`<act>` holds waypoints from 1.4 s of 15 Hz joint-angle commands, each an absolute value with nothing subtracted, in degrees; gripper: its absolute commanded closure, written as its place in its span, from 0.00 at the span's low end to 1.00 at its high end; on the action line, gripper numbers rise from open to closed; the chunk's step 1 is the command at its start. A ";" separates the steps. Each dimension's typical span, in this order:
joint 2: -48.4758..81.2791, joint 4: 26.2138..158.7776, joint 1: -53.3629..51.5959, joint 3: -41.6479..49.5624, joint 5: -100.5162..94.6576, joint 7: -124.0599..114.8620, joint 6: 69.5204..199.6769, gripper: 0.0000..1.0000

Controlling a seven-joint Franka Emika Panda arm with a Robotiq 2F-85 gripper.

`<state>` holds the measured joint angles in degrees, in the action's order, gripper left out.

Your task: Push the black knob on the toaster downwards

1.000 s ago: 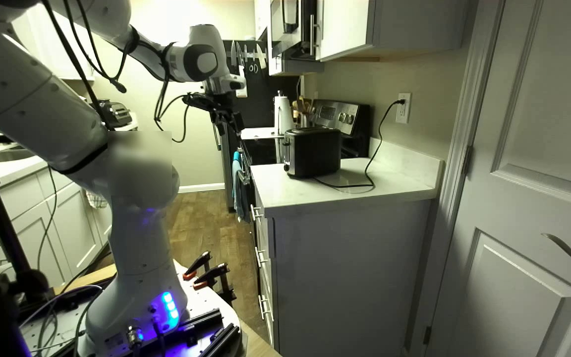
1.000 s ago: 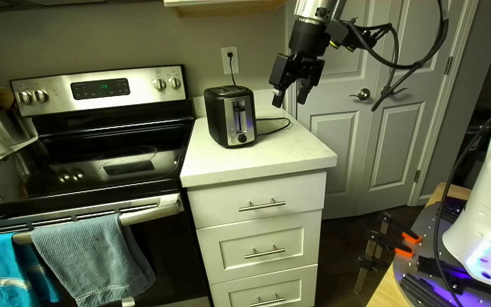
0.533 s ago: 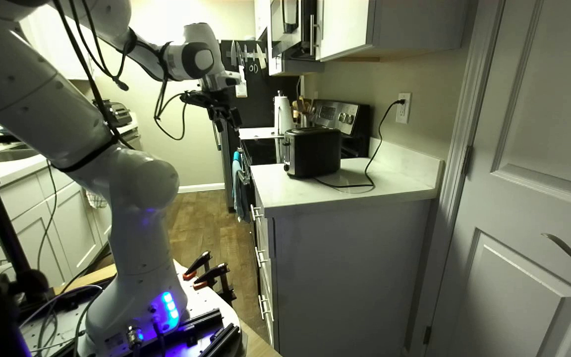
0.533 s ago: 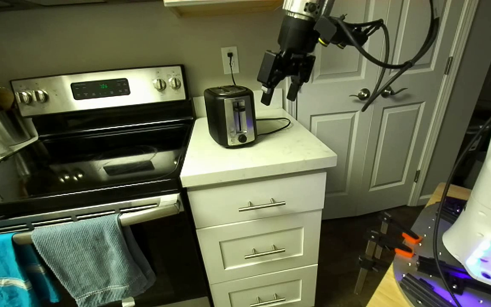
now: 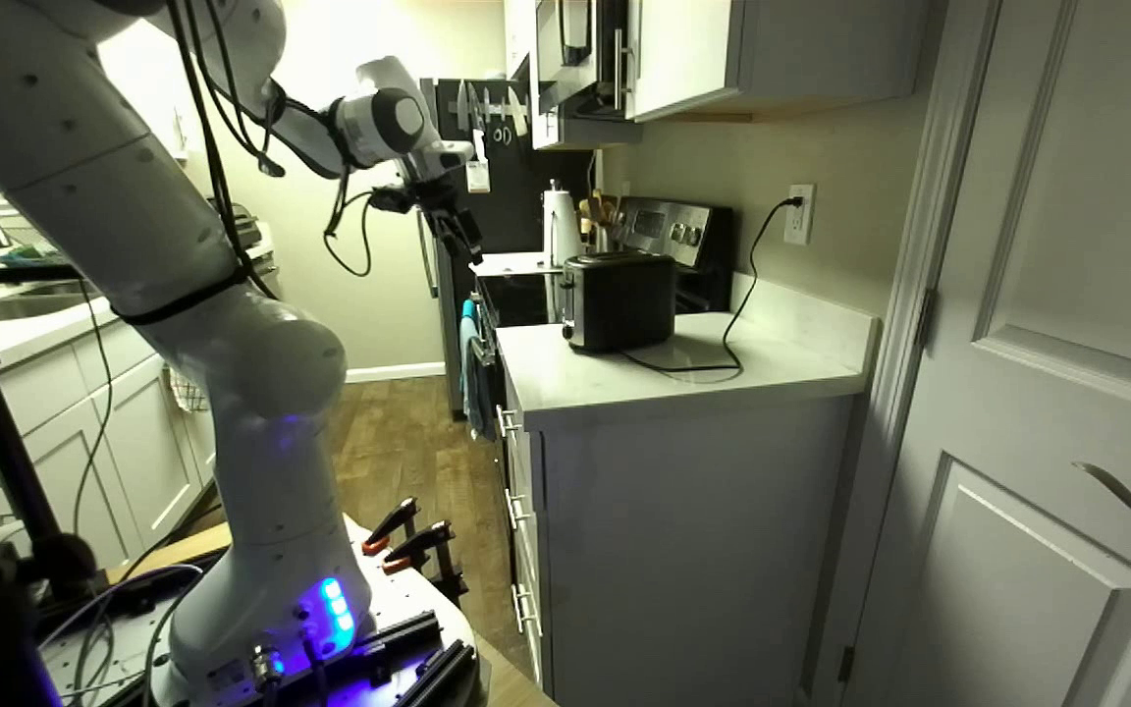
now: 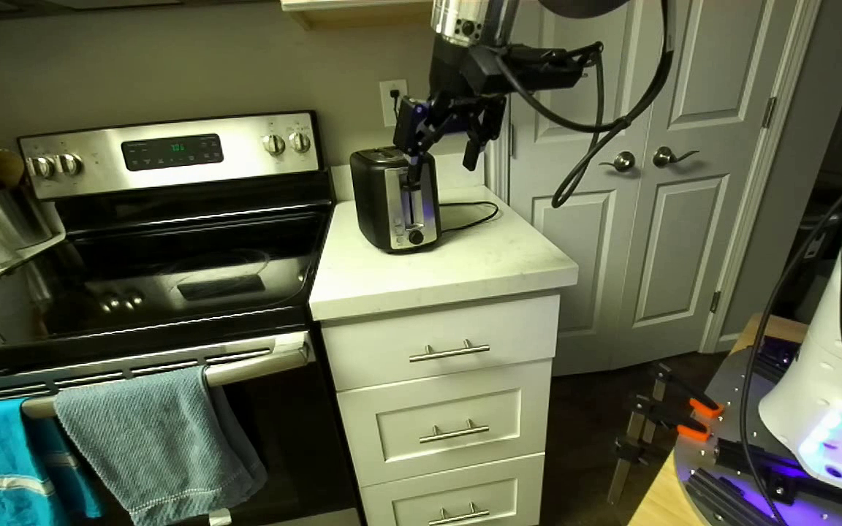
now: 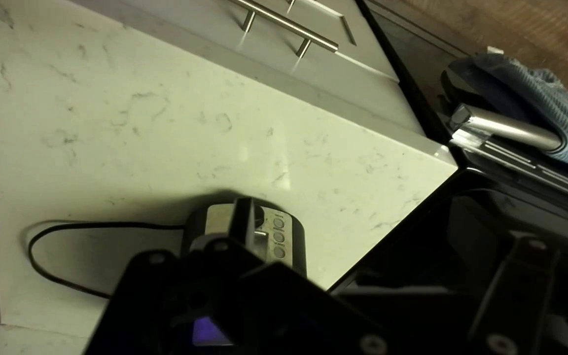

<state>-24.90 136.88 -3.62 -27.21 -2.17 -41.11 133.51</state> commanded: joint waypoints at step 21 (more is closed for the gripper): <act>-16.08 135.79 -0.45 -18.77 -20.71 -55.99 142.07 0.00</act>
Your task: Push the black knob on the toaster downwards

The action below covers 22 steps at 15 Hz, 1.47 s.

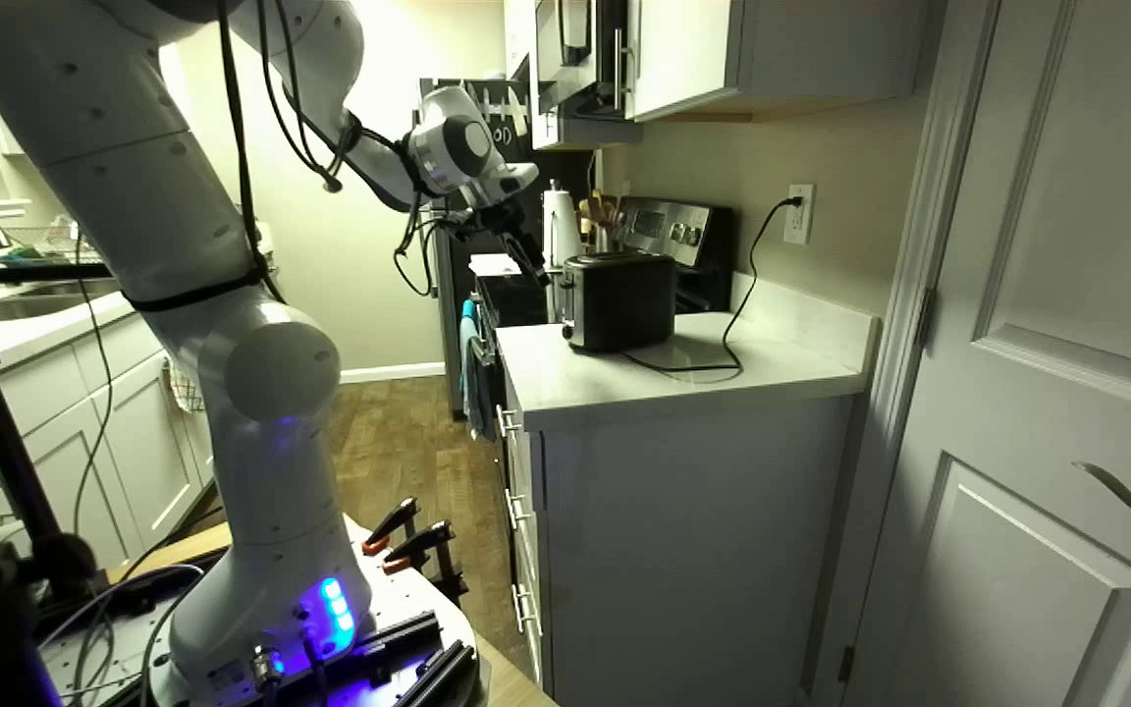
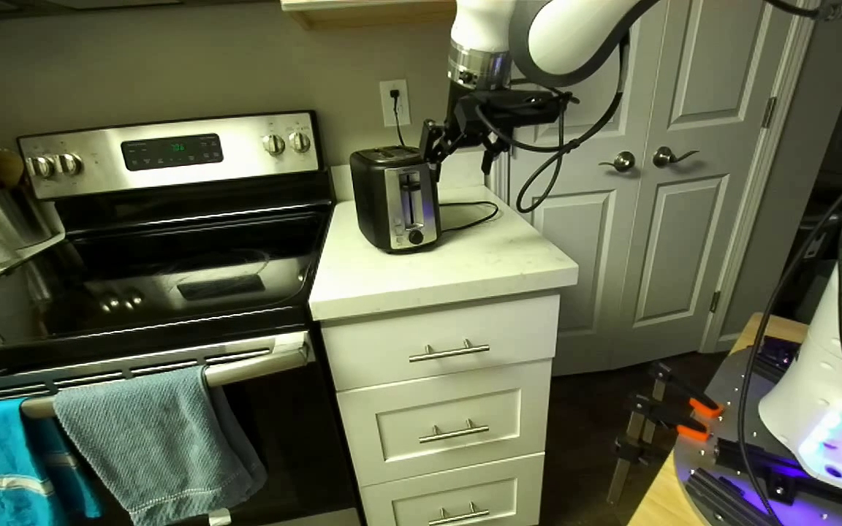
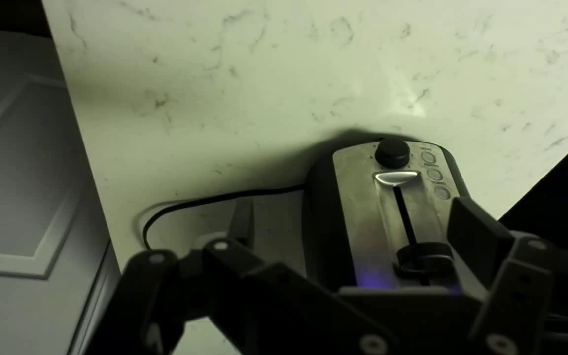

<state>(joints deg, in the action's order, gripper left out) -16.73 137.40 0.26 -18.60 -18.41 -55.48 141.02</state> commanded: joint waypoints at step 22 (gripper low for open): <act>-4.25 126.62 -2.32 -16.56 -36.56 -57.98 147.37 1.00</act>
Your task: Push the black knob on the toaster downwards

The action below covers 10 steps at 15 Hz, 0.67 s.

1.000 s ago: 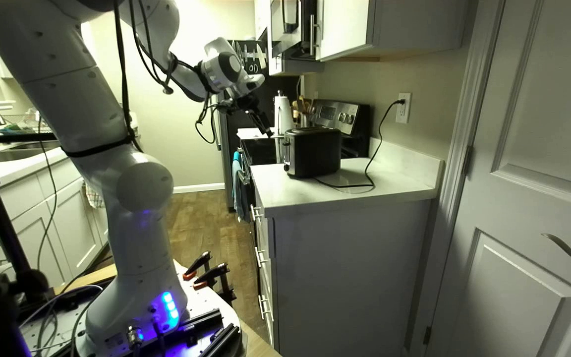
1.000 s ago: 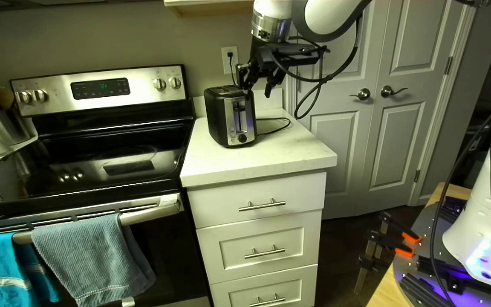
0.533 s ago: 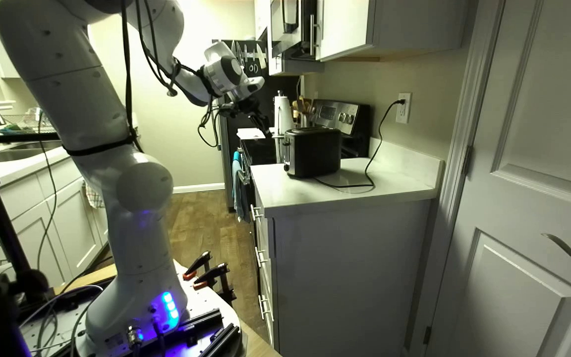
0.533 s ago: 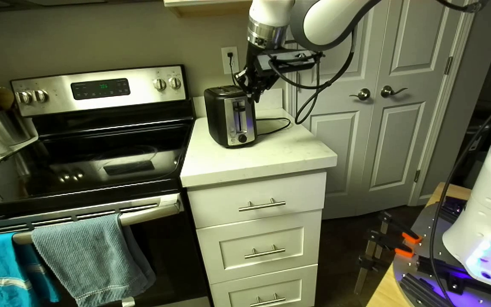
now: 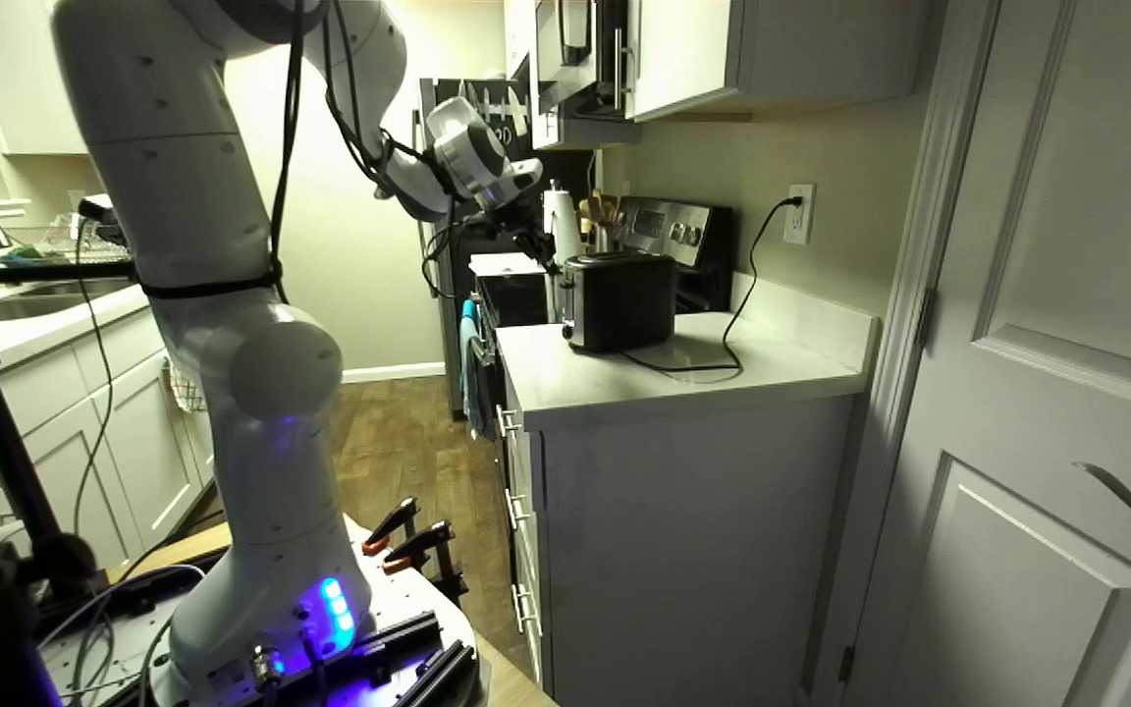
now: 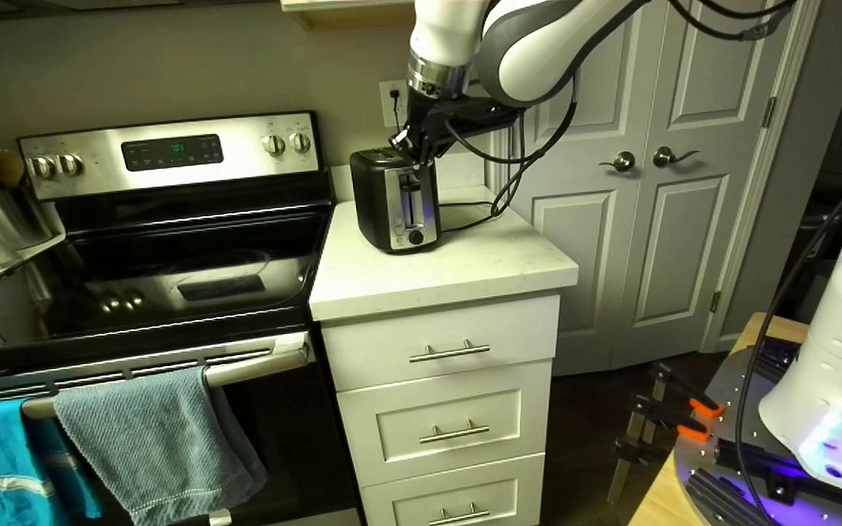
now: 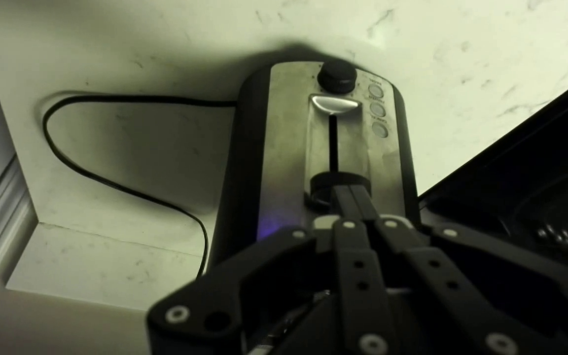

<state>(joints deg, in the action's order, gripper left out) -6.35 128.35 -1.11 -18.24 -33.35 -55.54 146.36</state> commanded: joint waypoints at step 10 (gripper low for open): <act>0.22 124.26 -5.59 -12.81 -38.32 -58.66 148.26 1.00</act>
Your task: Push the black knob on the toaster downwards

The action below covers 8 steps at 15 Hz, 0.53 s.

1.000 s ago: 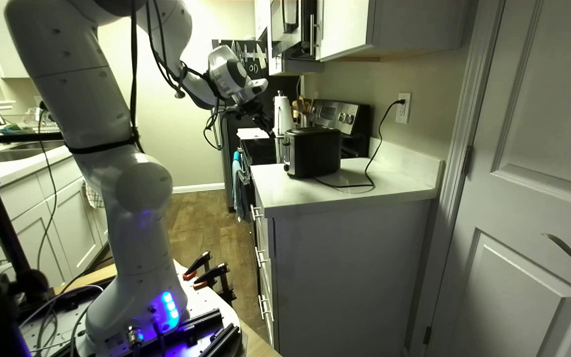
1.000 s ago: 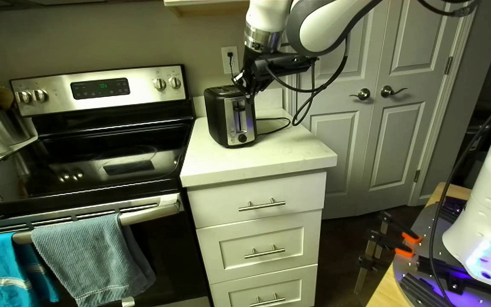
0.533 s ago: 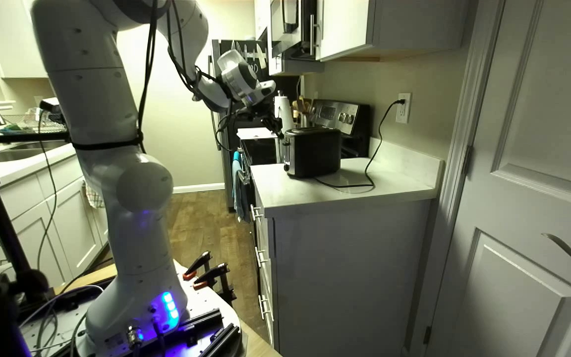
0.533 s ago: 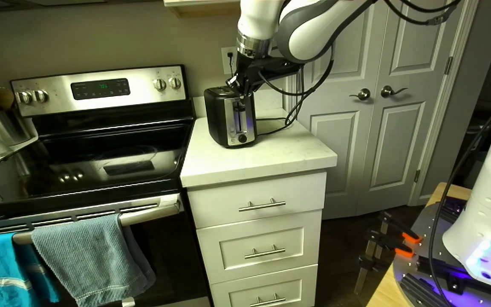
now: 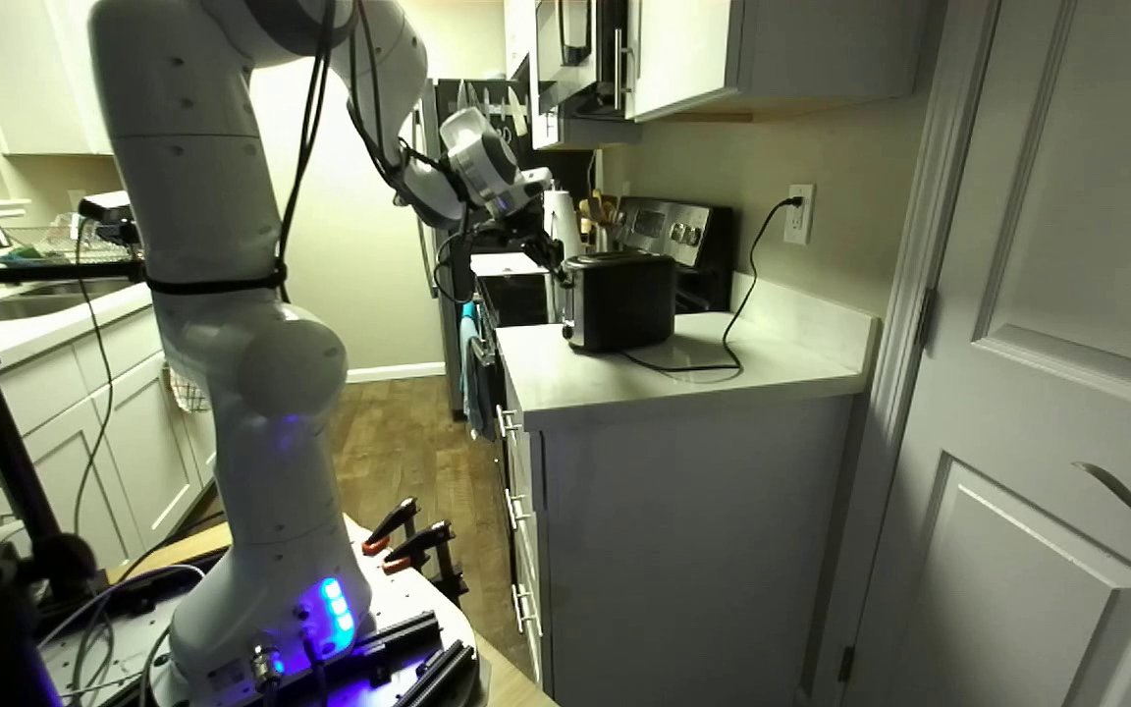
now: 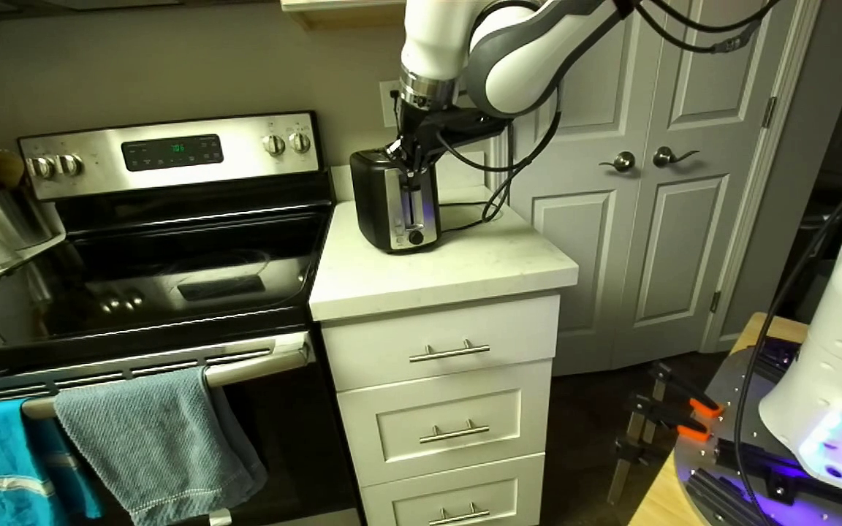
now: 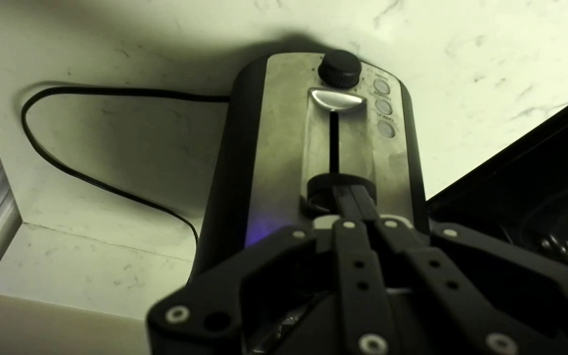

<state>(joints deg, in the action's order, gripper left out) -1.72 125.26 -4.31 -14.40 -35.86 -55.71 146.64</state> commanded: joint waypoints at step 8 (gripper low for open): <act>0.33 123.90 -7.48 -10.89 -39.99 -60.62 147.60 1.00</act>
